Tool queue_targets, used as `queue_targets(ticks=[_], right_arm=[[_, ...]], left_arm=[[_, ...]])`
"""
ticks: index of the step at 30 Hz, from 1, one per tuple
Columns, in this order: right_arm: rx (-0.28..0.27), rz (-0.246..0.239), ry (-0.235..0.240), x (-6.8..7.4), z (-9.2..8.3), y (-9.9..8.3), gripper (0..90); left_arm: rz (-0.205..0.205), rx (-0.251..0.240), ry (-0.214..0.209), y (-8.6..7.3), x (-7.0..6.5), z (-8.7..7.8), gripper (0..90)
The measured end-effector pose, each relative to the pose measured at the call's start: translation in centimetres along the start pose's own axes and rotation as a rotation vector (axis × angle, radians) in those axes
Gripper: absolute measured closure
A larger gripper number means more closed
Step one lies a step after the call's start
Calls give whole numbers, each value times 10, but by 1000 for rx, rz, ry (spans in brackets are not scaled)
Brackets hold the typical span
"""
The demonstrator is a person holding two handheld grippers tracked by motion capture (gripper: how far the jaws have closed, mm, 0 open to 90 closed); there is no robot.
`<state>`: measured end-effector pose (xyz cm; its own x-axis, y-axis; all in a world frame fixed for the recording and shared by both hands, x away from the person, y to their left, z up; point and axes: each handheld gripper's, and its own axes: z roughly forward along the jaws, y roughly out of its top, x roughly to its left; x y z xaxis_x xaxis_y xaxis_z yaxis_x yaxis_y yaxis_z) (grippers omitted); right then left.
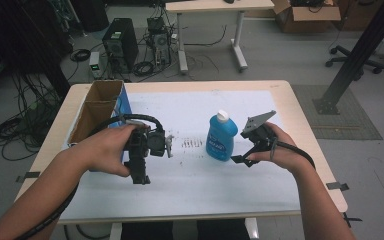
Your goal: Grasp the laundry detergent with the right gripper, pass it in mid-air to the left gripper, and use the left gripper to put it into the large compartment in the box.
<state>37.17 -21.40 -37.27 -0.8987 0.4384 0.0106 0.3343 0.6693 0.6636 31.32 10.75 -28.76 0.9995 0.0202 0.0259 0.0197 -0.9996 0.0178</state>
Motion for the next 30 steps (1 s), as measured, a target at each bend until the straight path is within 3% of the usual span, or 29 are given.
queue_targets(ticks=[18, 30], right_arm=[[-145, 58, -4, 8, 15, -10, 16], [-218, 82, -43, 9, 24, -14, 13]], left_arm=[[10, -3, -1, 2, -2, 1, 2], [11, -3, 0, 1, -5, -1, 2]])
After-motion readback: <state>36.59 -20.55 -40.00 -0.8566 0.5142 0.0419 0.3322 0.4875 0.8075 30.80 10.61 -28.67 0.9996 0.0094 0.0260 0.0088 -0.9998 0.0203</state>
